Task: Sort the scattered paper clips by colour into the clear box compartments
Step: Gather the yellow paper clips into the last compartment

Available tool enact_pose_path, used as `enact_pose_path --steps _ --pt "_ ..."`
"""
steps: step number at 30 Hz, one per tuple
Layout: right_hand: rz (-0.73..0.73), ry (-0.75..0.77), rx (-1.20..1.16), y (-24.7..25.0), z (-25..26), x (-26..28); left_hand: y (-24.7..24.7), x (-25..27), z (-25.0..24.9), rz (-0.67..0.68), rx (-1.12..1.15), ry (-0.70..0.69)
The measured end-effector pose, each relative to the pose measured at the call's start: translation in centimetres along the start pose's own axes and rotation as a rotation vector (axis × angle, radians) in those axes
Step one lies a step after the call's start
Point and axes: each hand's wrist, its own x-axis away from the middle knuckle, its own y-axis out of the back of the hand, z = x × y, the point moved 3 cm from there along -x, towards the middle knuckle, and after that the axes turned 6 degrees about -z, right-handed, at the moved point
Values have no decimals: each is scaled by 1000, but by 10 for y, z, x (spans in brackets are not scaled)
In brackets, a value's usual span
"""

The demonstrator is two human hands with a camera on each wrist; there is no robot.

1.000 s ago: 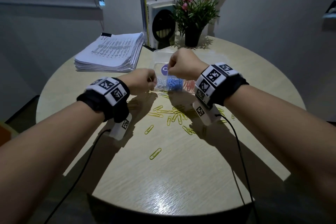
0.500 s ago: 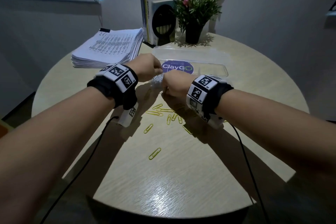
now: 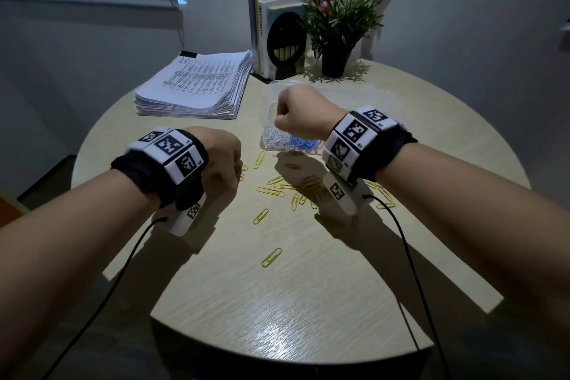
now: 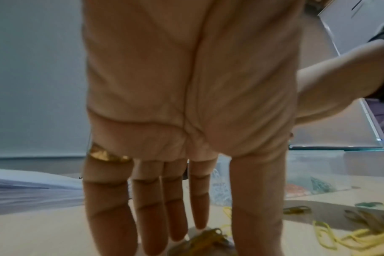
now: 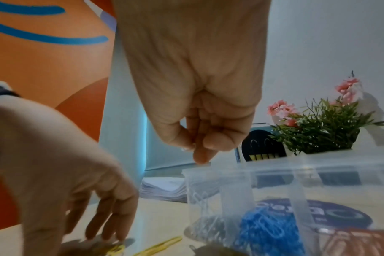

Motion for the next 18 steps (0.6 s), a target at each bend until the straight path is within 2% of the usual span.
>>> enact_pose_path --steps 2,5,8,13,18 --pt "-48 -5 52 2 0 -10 -3 -1 0 -16 15 -8" --pt "-16 -9 138 4 -6 -15 -8 -3 1 -69 52 -23" --pt "-4 -21 103 13 -13 -8 -12 -4 2 -109 94 -38" --pt "310 -136 266 15 -46 27 -15 -4 -3 -105 135 -74" --pt "375 -169 365 14 -70 54 -15 -1 -18 -86 176 -134"
